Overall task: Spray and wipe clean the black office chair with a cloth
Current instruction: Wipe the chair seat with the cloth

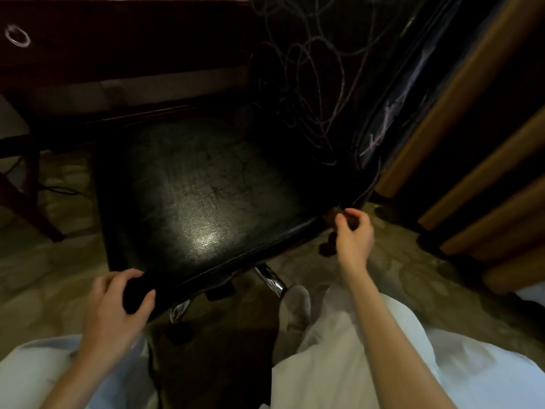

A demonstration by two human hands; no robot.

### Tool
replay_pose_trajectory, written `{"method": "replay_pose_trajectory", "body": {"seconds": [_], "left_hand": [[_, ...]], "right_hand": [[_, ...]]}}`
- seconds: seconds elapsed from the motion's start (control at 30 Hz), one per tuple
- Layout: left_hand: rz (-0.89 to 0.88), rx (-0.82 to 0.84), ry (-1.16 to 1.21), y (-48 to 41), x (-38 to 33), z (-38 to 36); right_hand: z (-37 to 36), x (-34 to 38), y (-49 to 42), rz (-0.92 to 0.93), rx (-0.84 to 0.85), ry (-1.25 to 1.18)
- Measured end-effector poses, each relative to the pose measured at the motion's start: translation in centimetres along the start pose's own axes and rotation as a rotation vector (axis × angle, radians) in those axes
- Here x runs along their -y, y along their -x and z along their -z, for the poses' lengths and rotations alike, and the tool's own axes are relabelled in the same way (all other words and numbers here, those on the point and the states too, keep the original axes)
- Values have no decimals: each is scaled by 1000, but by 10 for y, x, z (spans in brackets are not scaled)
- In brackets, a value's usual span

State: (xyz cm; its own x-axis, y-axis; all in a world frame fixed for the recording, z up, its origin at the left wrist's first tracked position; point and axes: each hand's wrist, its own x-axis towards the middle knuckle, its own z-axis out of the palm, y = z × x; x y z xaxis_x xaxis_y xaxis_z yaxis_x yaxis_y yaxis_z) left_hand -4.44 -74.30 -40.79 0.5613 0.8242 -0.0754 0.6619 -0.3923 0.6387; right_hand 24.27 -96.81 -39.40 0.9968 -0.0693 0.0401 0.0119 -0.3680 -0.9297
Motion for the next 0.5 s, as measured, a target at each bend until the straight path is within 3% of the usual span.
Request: {"method": "replay_pose_trajectory", "body": {"seconds": [0.17, 0.5], "left_hand": [[-19, -6, 2, -6, 9, -1], [-43, 12, 3, -11, 12, -2]], "right_hand": [[-2, -4, -39, -98, -97, -55], [-30, -15, 14, -61, 0, 42]]}}
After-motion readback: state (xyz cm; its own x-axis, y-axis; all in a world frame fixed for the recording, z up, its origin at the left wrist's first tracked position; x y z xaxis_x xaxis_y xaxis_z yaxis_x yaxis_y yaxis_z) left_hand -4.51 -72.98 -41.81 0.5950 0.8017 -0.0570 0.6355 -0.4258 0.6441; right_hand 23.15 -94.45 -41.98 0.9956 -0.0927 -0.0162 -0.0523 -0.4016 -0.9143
